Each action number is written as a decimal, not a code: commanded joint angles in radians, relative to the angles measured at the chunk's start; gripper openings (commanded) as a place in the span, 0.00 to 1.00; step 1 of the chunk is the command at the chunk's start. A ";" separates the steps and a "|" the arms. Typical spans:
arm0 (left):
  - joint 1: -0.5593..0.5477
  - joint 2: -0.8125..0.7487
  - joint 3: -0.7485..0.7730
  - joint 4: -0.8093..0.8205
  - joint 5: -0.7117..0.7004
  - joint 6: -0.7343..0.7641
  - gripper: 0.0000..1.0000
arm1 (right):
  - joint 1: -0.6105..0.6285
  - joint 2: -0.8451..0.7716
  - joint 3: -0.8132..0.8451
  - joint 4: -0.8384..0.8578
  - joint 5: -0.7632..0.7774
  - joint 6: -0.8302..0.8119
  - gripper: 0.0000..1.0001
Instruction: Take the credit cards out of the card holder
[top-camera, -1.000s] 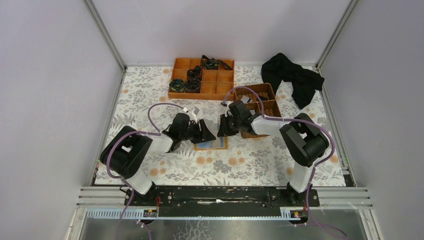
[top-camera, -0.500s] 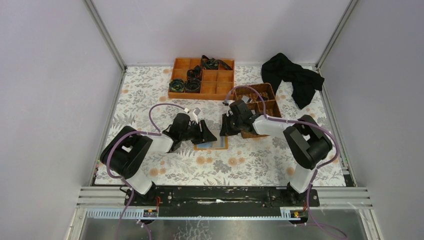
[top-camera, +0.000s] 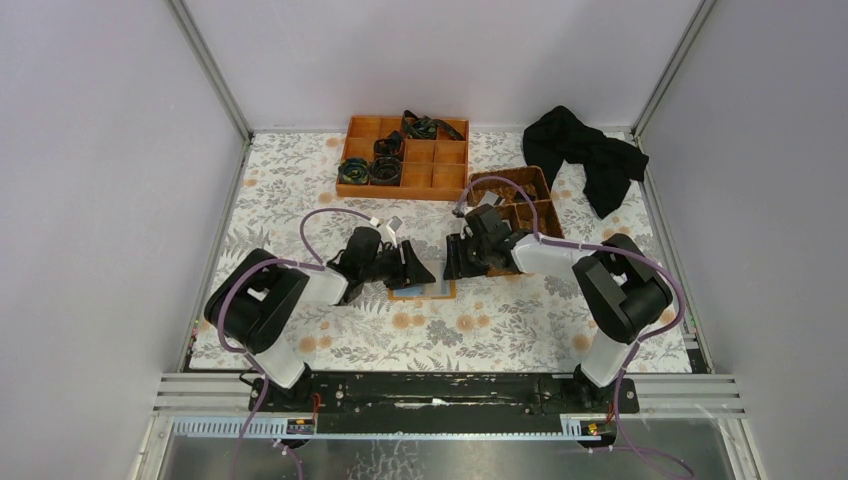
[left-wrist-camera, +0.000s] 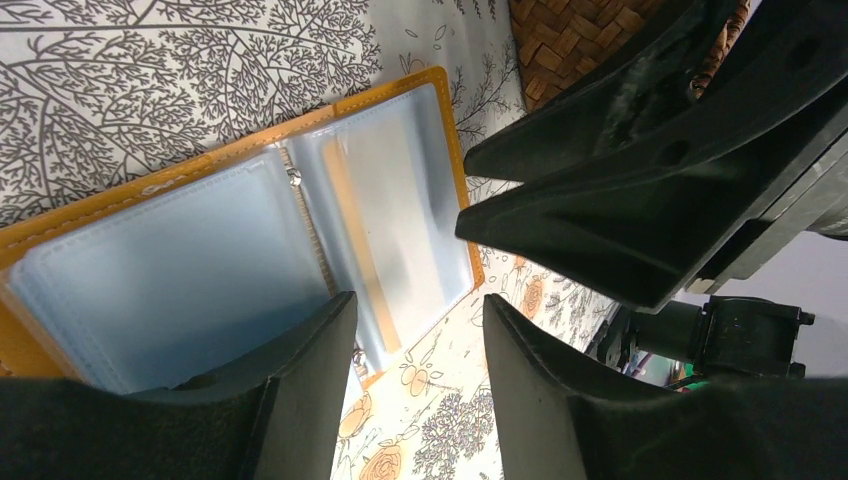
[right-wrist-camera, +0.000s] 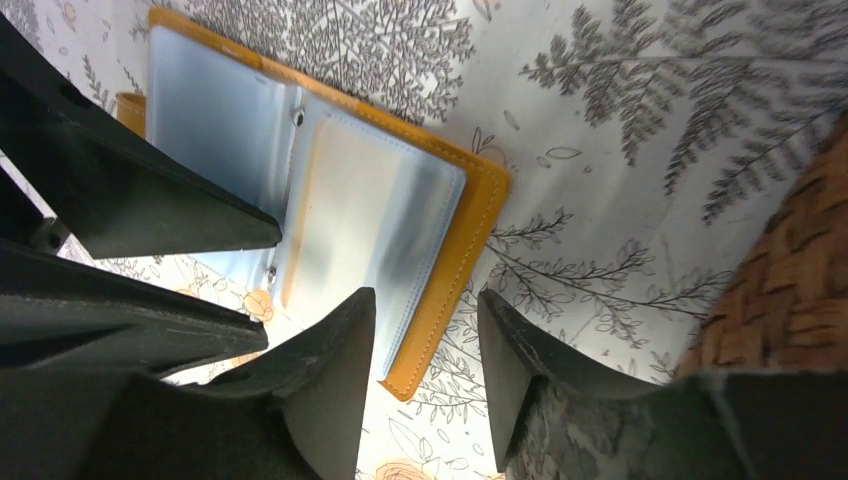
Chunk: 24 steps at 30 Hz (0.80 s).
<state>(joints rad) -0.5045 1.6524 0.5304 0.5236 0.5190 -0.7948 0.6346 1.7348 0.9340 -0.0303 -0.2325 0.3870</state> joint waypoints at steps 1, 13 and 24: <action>-0.007 0.027 -0.003 0.060 0.018 -0.008 0.57 | -0.001 0.011 -0.016 0.065 -0.074 0.023 0.49; -0.006 0.061 -0.005 0.098 0.035 -0.022 0.56 | 0.000 0.031 -0.001 0.102 -0.122 0.045 0.20; -0.007 0.034 -0.013 0.118 0.053 -0.038 0.56 | 0.000 0.005 0.001 0.072 -0.076 0.029 0.09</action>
<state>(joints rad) -0.5045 1.7035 0.5304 0.6205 0.5613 -0.8322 0.6319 1.7657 0.9199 0.0223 -0.3088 0.4206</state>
